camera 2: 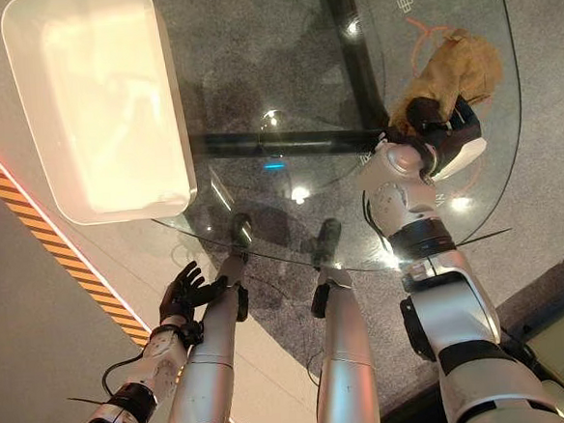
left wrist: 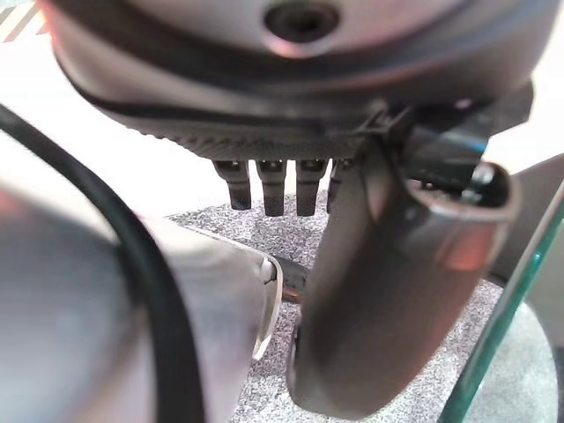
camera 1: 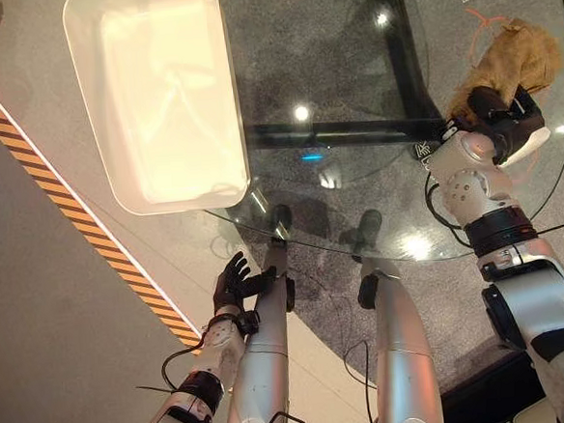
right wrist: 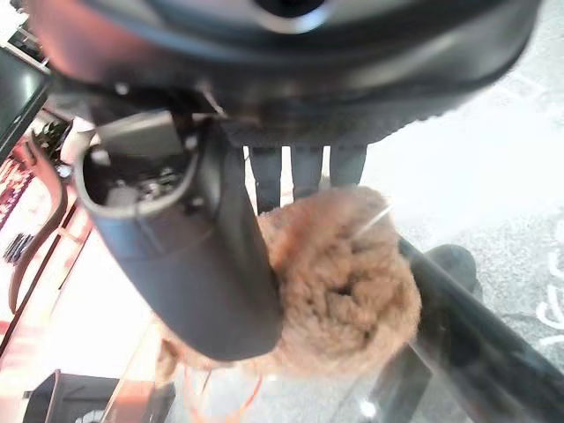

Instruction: Wipe the table with a cloth and put it in the basket.

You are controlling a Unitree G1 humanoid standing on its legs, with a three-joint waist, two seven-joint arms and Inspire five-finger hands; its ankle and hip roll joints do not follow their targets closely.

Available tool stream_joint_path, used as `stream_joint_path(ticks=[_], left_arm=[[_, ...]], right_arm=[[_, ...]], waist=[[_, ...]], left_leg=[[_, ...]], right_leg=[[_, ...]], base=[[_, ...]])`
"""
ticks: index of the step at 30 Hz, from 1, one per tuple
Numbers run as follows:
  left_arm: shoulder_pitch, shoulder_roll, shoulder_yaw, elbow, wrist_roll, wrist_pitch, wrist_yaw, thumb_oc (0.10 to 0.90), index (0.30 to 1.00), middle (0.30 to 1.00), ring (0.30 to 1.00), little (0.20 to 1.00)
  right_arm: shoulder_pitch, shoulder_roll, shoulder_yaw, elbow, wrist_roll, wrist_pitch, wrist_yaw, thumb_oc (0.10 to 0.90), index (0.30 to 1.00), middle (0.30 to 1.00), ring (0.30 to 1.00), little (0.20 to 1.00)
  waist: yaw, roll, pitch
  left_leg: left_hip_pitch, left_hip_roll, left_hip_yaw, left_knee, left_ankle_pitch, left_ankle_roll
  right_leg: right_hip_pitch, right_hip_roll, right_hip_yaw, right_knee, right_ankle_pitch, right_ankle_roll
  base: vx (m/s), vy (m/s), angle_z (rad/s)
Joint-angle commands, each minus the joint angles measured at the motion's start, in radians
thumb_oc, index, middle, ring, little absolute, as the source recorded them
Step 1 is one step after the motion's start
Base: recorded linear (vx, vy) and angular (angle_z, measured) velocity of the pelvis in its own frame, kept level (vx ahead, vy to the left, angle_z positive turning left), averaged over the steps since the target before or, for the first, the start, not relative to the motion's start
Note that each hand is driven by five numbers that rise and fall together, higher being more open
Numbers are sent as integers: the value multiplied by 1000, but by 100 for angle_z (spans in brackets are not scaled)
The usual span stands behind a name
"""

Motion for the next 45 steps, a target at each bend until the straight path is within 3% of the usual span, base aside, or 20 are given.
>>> stream_joint_path(ticks=[1,11,15,19,24,28,29,30,32,33,45], left_arm=[[152,-45,-85,23,-8,25,4,800,900,900,900,900],[151,-52,-87,33,-9,13,-2,800,900,900,900,900],[152,-53,-86,40,-3,8,-4,800,900,900,900,900],[156,-55,-89,33,0,6,-2,800,900,900,900,900],[156,-57,-74,37,1,-4,-15,800,900,900,900,900],[175,-61,-72,41,3,-13,-19,800,900,900,900,900],[156,-60,-65,39,3,-13,-18,800,900,900,900,900],[171,-62,-65,43,2,-16,-19,800,900,900,900,900],[151,-60,-53,43,4,-16,-19,800,900,900,900,900],[172,-59,-57,46,3,-17,-21,800,900,900,900,900],[183,-26,-40,40,6,-24,-42,800,900,900,900,900]], right_arm=[[-47,40,47,-48,65,17,45,100,300,300,300,200],[-47,56,44,-52,44,21,52,100,300,300,300,200],[-48,48,48,-48,-58,34,34,100,300,300,300,200],[-54,32,63,-86,-222,122,74,100,300,300,300,200],[-48,25,133,-184,-429,327,252,100,300,300,300,200],[3,30,180,-245,-545,378,379,100,300,300,300,200],[-6,27,185,-262,-568,387,404,100,300,300,300,200],[33,41,210,-306,-630,417,472,100,300,300,300,200],[43,43,235,-349,-677,435,538,100,300,300,300,200],[72,50,248,-358,-693,434,554,100,300,300,300,200],[210,96,346,-444,-767,407,778,100,300,300,300,200]], waist=[[60,30,-20],[59,29,-20],[59,29,-20],[56,32,-20],[48,29,-20],[46,28,-20],[41,25,-20],[39,22,-20],[32,17,-20],[34,18,-20],[24,1,-20]], left_leg=[[-6,-51,86,28,-37,101],[-1,-50,87,30,-39,99],[1,-49,86,30,-39,99],[-1,-49,88,34,-39,97],[-1,-44,100,41,-37,93],[32,-37,102,51,-71,89],[-3,-39,108,46,-39,93],[32,-34,106,51,-70,88],[-3,-34,115,43,-35,93],[32,-30,111,50,-68,87],[26,-19,119,59,-69,86]], right_leg=[[-19,30,49,-89,133,11],[-14,30,49,-87,130,10],[-10,29,45,-89,129,11],[-14,30,47,-85,130,13],[-16,34,51,-75,124,12],[11,40,63,-56,88,18],[-19,37,55,-66,117,10],[10,43,64,-52,85,18],[-21,39,56,-62,114,10],[10,44,64,-50,83,18],[7,43,55,-43,83,22]], base=[[0,0,0],[0,0,0],[-3,-9,0],[-3,-8,0],[0,0,0],[25,1,-1],[0,0,0],[0,0,0],[0,0,0],[0,0,0],[4,-2,0]])
